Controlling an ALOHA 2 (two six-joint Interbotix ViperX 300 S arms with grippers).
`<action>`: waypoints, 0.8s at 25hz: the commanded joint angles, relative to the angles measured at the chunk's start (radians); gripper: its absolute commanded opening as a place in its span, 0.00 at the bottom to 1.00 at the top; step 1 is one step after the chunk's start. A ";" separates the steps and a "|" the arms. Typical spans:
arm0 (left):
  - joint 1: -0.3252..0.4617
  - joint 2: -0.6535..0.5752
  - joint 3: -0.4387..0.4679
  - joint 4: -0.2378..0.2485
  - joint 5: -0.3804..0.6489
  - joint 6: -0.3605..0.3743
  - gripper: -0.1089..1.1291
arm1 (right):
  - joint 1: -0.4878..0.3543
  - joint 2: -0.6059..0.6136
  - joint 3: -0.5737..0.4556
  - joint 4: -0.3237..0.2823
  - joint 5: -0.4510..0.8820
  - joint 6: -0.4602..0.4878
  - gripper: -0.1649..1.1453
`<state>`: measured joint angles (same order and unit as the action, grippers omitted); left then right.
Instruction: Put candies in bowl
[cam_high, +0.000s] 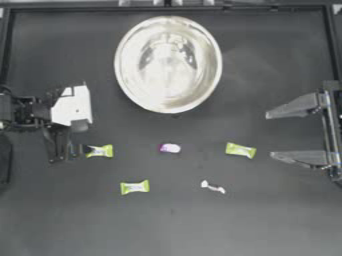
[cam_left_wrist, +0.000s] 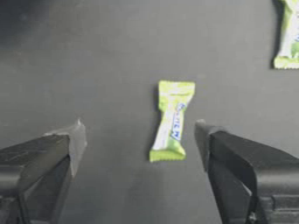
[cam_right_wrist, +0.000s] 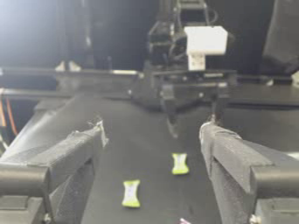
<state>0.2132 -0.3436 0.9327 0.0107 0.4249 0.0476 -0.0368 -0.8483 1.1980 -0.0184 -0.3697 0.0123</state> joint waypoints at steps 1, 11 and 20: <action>-0.018 0.037 -0.034 -0.002 -0.003 0.002 0.92 | -0.002 0.011 -0.020 0.005 -0.008 0.002 0.86; -0.043 0.163 -0.067 -0.005 -0.002 -0.002 0.91 | -0.002 0.014 -0.018 0.005 -0.009 0.005 0.86; -0.043 0.253 -0.084 -0.005 0.002 0.000 0.91 | -0.002 0.015 -0.018 0.005 -0.009 0.006 0.86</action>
<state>0.1672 -0.0828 0.8682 0.0077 0.4280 0.0460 -0.0383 -0.8422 1.1965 -0.0169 -0.3712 0.0169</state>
